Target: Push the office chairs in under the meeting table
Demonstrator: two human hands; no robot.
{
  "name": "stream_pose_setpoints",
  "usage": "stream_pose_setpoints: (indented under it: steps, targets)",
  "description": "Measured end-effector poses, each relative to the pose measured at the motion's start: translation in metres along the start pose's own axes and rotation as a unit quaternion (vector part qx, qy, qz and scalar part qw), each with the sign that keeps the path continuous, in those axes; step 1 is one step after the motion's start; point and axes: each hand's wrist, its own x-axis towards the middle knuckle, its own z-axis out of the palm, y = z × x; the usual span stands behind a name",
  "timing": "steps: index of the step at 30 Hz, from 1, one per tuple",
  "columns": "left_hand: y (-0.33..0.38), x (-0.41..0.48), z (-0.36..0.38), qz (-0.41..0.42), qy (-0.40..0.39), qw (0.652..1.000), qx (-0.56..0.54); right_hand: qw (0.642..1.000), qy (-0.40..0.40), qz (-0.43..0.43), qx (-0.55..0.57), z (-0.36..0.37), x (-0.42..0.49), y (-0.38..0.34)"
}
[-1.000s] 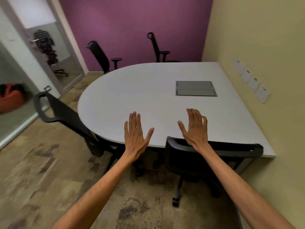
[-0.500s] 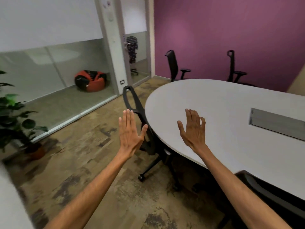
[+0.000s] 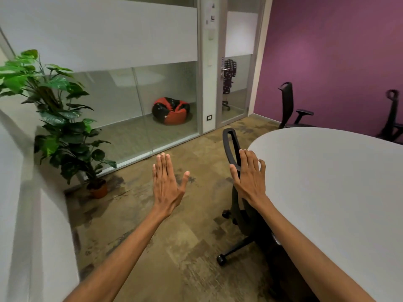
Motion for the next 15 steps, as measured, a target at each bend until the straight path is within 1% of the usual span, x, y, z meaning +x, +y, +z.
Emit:
stream_pose_setpoints:
  steps: [4,6,8,15]
  targets:
    - [-0.041,0.041,0.001,-0.021,0.02,0.999,0.021,1.0,0.005,-0.019,0.017,0.039,0.052,-0.03]
    - [-0.075,0.077,0.017,-0.044,0.029,0.998,0.034,0.999,-0.019,-0.025,0.039,0.081,0.098,-0.05]
    - [-0.093,0.099,0.027,-0.049,0.035,0.998,0.037,0.998,-0.013,-0.039,0.051,0.103,0.123,-0.06]
    - [-0.132,0.206,0.076,-0.053,0.043,0.997,0.045,0.996,-0.018,-0.064,0.067,0.183,0.239,-0.071]
